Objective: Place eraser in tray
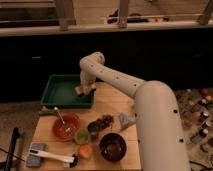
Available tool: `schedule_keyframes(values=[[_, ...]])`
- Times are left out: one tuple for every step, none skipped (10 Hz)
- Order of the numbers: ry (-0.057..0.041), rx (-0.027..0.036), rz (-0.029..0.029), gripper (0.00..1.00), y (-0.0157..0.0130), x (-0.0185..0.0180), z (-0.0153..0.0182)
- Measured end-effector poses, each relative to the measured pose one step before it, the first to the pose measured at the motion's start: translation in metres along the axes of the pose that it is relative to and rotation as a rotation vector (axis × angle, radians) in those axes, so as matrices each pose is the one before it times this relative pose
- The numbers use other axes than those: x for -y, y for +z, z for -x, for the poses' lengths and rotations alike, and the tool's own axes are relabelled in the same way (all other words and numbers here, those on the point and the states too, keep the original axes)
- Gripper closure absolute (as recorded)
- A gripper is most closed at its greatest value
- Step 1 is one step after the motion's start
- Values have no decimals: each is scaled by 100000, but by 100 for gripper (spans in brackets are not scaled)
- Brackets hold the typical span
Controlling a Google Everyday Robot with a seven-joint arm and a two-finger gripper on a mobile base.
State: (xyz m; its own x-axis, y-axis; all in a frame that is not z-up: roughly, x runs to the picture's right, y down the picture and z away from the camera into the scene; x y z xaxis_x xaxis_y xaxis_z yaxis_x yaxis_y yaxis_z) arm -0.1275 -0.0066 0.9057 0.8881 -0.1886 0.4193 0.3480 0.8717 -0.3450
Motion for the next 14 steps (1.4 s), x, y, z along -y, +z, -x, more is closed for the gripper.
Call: schedule_keyframes(values=[[-1341, -377, -431, 100, -275, 85, 488], [-842, -17, -154, 100, -75, 45, 412], [-1042, -8, -340, 100, -56, 94, 462], [-1780, 450, -429, 100, 48, 172, 776], [-1434, 363, -189, 100, 155, 250, 682], [-1437, 698, -119, 100, 244, 360, 856], [-1448, 649, 133, 100, 302, 398, 707], [-992, 292, 223, 100, 179, 384, 309], [-1080, 255, 164, 100, 160, 426, 221], [-890, 350, 166, 100, 149, 367, 208], [-904, 591, 277, 100, 261, 364, 249], [-416, 626, 339, 100, 254, 219, 121], [-270, 513, 525, 100, 329, 63, 37], [-420, 852, 519, 100, 425, 227, 70]])
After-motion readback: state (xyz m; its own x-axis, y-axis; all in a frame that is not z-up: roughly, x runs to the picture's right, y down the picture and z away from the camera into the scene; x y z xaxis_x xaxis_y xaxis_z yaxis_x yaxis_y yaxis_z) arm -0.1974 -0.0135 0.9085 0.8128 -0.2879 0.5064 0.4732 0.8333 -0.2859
